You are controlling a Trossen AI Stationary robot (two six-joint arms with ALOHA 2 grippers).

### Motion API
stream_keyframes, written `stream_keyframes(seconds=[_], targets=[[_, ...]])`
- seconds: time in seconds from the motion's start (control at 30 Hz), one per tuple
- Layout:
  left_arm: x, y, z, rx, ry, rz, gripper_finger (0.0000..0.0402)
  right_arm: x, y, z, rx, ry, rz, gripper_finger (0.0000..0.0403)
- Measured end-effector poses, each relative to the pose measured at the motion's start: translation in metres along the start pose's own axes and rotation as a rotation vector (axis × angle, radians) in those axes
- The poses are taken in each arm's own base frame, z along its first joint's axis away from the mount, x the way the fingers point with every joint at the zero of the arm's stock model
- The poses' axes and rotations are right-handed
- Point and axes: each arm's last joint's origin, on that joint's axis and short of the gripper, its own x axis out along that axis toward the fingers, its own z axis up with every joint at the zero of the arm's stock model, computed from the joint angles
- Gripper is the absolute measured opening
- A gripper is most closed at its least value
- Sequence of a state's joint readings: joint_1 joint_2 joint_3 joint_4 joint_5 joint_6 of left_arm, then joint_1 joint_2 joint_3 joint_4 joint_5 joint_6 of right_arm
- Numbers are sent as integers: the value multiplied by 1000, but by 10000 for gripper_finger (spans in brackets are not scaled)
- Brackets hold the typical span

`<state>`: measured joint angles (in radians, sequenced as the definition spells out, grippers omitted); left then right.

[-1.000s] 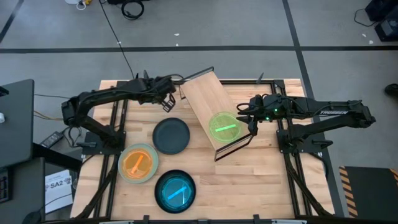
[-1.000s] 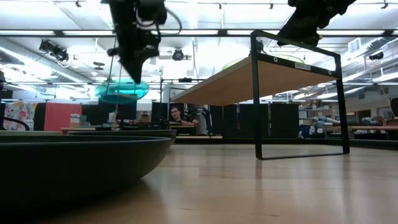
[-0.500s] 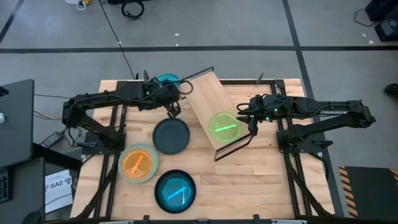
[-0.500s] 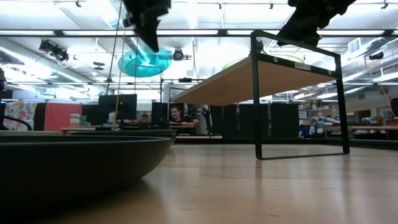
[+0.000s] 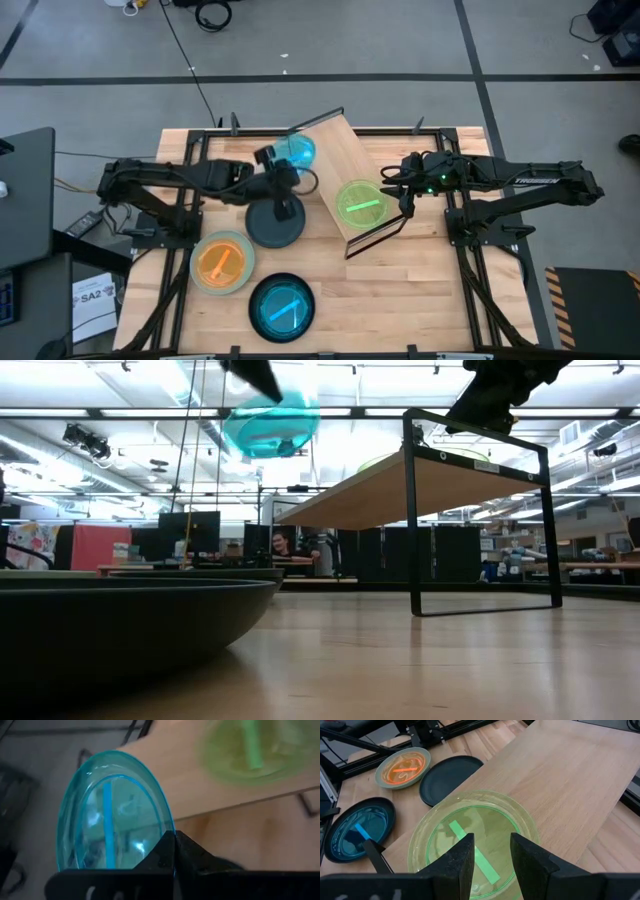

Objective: Place and stack plates onto a shelf
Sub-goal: Stack the top transparent blue plate on top of the transparent green plate on the shelf

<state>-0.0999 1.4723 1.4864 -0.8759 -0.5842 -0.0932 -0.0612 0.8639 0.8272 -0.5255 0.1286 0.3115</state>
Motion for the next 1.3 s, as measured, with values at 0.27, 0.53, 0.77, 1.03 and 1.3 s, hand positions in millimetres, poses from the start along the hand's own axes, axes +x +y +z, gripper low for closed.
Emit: stream_keyframes(seconds=[0.27,0.53,0.77,1.03,1.3], targets=[[-16,-26,13,99,-168,-151,3,0,0,0,0,0,0,132],[-26,-41,13,258,-229,-252,3,0,1,2,105,-17,6,132],[-33,-50,10,437,-257,-271,3,-1,3,11,306,-107,51,132],[-39,-58,8,559,-287,-280,3,-5,10,32,517,-304,185,132],[-41,-61,7,644,-300,-278,3,6,15,41,705,-329,287,132]])
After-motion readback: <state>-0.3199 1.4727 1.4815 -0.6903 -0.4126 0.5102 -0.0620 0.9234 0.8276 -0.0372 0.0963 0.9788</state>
